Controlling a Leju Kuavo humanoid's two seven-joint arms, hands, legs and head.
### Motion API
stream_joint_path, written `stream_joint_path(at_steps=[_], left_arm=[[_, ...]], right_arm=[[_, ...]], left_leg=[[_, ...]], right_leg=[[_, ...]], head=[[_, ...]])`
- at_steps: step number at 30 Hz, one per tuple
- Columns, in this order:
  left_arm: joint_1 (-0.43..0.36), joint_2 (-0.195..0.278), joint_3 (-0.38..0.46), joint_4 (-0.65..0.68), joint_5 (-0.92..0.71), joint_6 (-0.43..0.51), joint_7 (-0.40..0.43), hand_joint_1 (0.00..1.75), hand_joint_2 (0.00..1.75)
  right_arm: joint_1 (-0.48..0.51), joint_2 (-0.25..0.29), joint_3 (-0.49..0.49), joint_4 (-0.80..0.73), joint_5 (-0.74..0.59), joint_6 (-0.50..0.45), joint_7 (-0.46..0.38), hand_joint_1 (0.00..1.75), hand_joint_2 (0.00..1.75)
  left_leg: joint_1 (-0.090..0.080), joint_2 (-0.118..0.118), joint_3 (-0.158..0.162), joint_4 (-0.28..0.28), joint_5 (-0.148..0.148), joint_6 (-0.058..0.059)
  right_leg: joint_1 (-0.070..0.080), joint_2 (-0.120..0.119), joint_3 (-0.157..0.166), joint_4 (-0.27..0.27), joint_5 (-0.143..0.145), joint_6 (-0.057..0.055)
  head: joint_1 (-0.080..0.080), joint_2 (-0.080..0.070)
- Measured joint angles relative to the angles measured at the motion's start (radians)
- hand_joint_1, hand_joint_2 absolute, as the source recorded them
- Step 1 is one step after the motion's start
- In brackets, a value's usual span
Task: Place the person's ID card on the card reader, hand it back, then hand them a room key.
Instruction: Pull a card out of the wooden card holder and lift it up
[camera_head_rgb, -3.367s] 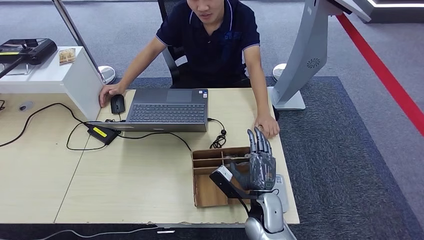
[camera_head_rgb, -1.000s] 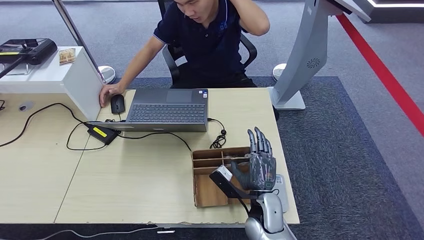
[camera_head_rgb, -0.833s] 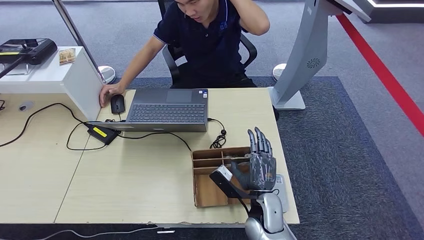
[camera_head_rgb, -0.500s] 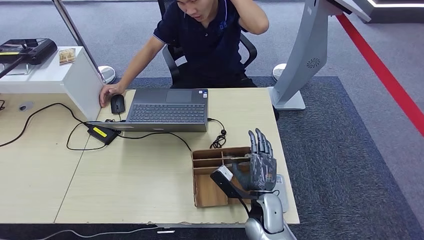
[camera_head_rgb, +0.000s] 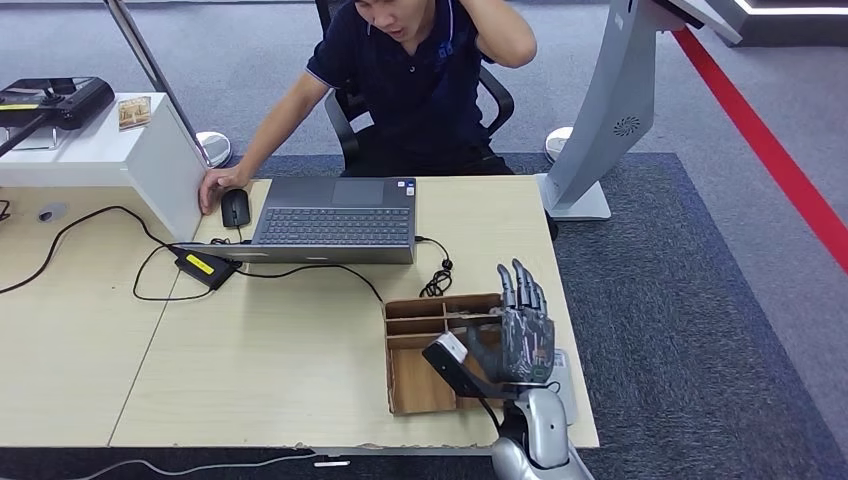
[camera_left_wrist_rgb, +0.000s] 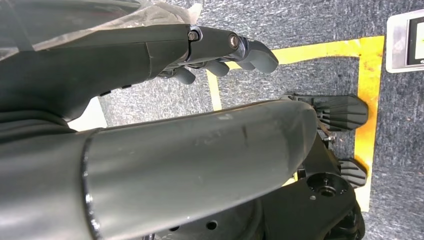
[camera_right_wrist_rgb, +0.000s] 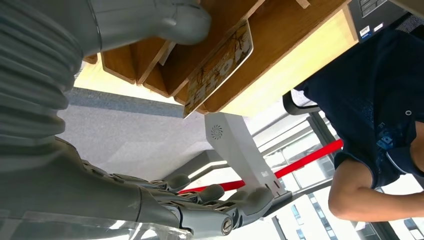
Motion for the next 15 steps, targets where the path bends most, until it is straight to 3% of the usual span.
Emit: stream_joint_path(at_steps=[15], left_arm=[[0.0,0.0,0.0,0.001,0.0,0.0,0.0,0.0,0.0]], right_arm=[[0.0,-0.003,0.0,0.0,0.0,0.0,0.0,0.42,1.75]], left_leg=[[0.0,0.0,0.0,0.0,0.0,0.0]], right_leg=[[0.0,0.0,0.0,0.0,0.0,0.0]], head=[[0.0,0.0]])
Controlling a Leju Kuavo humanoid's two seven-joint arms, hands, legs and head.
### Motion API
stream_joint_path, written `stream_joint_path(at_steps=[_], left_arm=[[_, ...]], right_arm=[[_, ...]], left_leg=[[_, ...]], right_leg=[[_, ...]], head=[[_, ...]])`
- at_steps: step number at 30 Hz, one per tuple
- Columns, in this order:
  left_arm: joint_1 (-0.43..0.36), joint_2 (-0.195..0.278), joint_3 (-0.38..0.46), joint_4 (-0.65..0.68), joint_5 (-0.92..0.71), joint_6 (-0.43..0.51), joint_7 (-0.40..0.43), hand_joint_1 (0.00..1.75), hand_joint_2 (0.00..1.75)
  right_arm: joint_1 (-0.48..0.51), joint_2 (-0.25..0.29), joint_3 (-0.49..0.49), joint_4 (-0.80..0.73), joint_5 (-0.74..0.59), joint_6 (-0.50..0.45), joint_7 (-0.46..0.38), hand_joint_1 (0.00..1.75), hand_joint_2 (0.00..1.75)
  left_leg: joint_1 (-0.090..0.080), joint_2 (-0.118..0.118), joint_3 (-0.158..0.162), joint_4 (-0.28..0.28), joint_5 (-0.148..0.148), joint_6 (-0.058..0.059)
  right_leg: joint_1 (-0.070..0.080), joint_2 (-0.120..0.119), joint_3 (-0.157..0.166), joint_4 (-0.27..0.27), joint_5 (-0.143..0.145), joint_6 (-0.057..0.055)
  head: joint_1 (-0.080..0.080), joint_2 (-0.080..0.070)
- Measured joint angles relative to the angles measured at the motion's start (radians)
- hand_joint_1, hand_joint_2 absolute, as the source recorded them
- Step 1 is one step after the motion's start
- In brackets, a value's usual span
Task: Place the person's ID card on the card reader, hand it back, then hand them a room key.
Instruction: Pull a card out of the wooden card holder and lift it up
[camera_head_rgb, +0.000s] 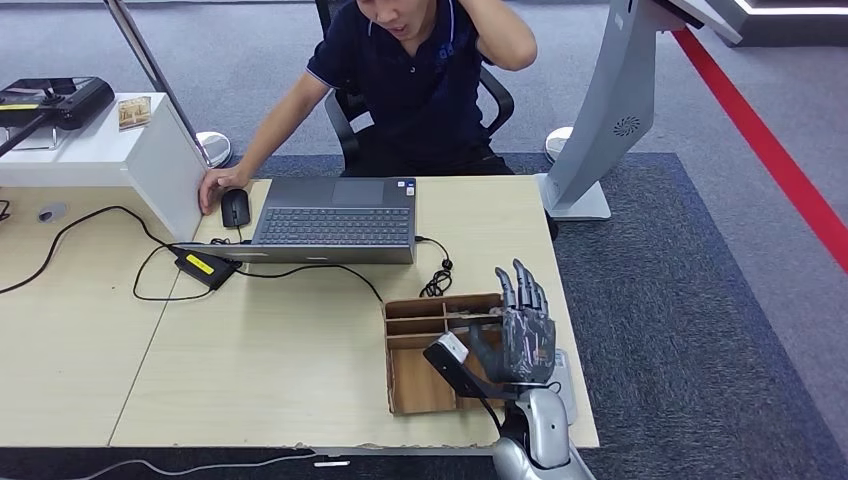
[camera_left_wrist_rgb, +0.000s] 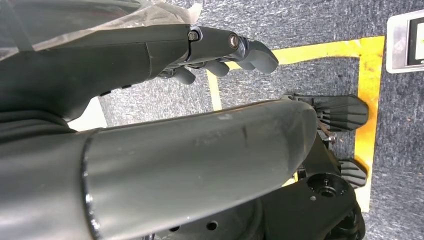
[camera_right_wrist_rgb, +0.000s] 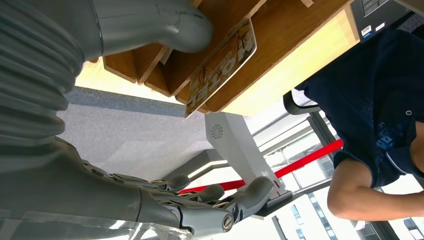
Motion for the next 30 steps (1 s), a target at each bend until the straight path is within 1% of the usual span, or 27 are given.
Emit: stream_joint_path(at_steps=[6,9,21,30], left_arm=[[0.0,0.0,0.0,0.003,0.0,0.0,-0.001,0.0,0.0],[0.0,0.0,0.0,0.004,0.0,0.0,-0.001,0.0,0.0],[0.0,0.0,0.0,0.005,0.0,0.0,-0.001,0.0,0.0],[0.0,0.0,0.0,0.005,0.0,0.0,-0.001,0.0,0.0]], right_arm=[[0.0,0.0,0.0,0.0,0.0,0.0,0.0,0.51,1.75],[0.0,0.0,0.0,0.0,0.0,0.0,0.0,0.58,1.75],[0.0,0.0,0.0,0.004,0.0,0.0,0.0,0.56,1.75],[0.0,0.0,0.0,0.004,0.0,0.0,0.0,0.66,1.75]], left_leg=[[0.0,0.0,0.0,0.0,0.0,0.0],[0.0,0.0,0.0,0.0,0.0,0.0],[0.0,0.0,0.0,0.0,0.0,0.0],[0.0,0.0,0.0,0.0,0.0,0.0]], right_leg=[[0.0,0.0,0.0,0.0,0.0,0.0],[0.0,0.0,0.0,0.0,0.0,0.0],[0.0,0.0,0.0,0.0,0.0,0.0],[0.0,0.0,0.0,0.0,0.0,0.0]], head=[[0.0,0.0],[0.0,0.0],[0.0,0.0],[0.0,0.0]])
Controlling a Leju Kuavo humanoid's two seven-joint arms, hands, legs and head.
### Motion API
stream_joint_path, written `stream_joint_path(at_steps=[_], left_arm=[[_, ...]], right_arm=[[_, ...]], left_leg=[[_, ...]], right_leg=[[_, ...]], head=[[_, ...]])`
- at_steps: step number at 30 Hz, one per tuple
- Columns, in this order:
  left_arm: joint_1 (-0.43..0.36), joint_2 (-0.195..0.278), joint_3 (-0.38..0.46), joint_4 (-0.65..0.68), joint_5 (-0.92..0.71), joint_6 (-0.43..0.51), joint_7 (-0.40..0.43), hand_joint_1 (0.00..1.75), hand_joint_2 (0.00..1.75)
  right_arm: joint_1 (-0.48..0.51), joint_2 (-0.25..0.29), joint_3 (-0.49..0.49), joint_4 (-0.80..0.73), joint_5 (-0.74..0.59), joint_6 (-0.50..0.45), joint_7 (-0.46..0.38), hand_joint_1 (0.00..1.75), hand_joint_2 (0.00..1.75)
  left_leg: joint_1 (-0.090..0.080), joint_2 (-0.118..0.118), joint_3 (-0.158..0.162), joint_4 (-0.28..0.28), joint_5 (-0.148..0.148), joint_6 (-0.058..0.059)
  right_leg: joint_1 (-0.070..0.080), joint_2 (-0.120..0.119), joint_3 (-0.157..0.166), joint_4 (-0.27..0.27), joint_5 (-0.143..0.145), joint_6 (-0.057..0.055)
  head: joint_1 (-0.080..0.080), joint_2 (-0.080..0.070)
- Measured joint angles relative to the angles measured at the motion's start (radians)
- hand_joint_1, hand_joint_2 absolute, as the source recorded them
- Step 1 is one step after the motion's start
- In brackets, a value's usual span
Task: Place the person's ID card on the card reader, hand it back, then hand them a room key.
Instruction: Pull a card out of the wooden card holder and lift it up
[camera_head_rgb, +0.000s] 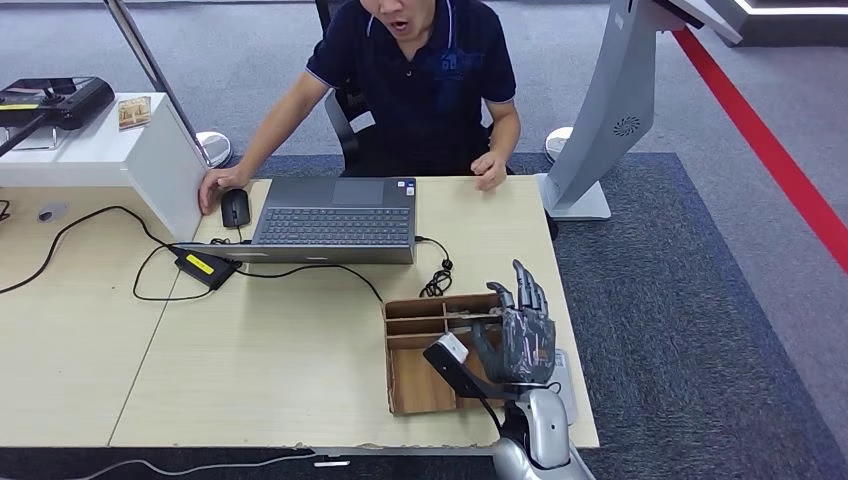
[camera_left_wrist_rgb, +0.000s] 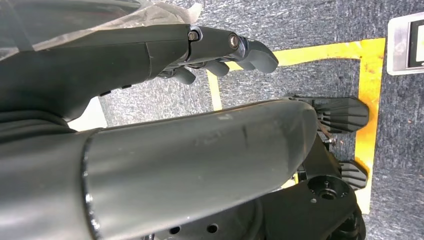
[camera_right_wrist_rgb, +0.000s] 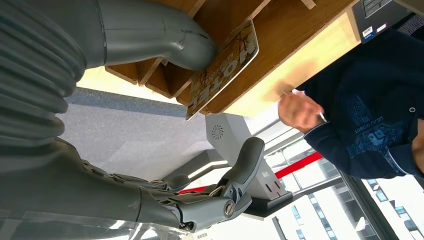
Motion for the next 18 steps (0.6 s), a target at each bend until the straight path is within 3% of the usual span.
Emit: stream_joint_path(at_steps=[18], left_arm=[[0.0,0.0,0.0,0.002,0.0,0.0,0.0,0.0,0.0]], right_arm=[[0.0,0.0,0.0,0.01,0.002,0.0,-0.004,0.82,1.75]], left_leg=[[0.0,0.0,0.0,0.0,0.0,0.0]], right_leg=[[0.0,0.0,0.0,0.0,0.0,0.0]], head=[[0.0,0.0]])
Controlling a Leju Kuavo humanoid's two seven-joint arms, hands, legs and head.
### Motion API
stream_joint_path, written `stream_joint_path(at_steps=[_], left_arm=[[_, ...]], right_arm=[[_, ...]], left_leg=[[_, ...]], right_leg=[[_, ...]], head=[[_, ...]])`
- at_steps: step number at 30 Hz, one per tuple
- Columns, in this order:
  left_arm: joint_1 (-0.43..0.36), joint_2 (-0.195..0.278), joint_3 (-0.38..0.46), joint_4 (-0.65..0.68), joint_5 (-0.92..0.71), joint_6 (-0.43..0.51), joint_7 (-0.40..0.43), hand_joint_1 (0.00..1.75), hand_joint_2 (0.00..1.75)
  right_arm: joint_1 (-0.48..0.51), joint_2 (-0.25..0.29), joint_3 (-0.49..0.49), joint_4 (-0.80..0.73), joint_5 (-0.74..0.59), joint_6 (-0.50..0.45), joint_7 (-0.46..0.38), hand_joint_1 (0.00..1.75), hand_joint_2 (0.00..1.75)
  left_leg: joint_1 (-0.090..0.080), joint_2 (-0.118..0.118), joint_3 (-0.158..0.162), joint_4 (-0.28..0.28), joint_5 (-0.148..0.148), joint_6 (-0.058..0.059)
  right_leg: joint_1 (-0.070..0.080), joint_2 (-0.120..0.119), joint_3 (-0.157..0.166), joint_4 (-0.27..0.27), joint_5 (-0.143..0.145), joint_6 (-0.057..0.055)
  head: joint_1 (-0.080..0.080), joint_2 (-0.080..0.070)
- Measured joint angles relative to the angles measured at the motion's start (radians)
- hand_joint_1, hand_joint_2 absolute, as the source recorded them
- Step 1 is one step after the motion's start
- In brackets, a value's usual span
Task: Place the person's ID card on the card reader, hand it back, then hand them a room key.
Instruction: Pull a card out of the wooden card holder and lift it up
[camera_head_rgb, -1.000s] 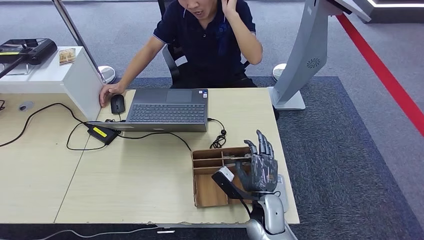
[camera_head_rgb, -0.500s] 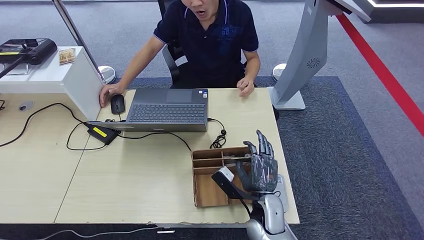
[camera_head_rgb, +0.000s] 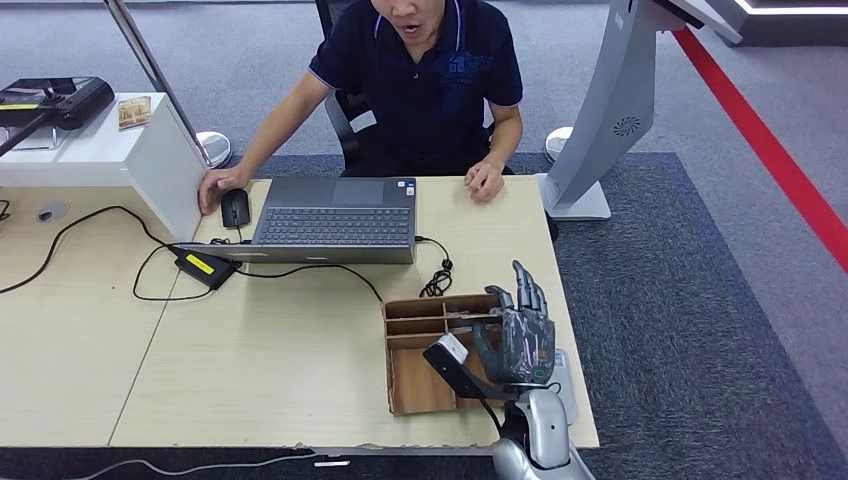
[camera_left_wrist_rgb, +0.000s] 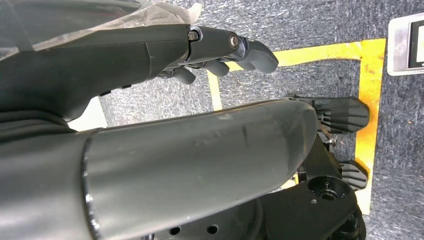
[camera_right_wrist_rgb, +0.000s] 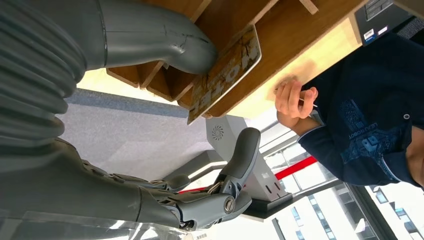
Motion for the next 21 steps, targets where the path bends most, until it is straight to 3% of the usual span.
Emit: stream_joint_path(at_steps=[15,17,21], left_arm=[[0.0,0.0,0.0,0.0,0.0,0.0,0.0,0.0,0.0],[0.0,0.0,0.0,0.001,0.0,0.0,0.0,0.0,0.0],[0.0,0.0,0.0,0.001,0.0,0.0,0.0,0.0,0.0]], right_arm=[[0.002,0.002,0.0,0.023,0.0,0.0,-0.006,0.89,1.75],[0.002,0.003,0.0,0.024,0.0,0.0,-0.006,1.0,1.75],[0.002,0.004,0.0,0.025,0.0,0.0,-0.007,1.54,1.75]], left_leg=[[0.0,0.0,0.0,0.0,0.0,0.0],[0.0,0.0,0.0,0.0,0.0,0.0],[0.0,0.0,0.0,0.0,0.0,0.0]], right_leg=[[0.0,0.0,0.0,0.0,0.0,0.0],[0.0,0.0,0.0,0.0,0.0,0.0],[0.0,0.0,0.0,0.0,0.0,0.0]], head=[[0.0,0.0],[0.0,0.0],[0.0,0.0]])
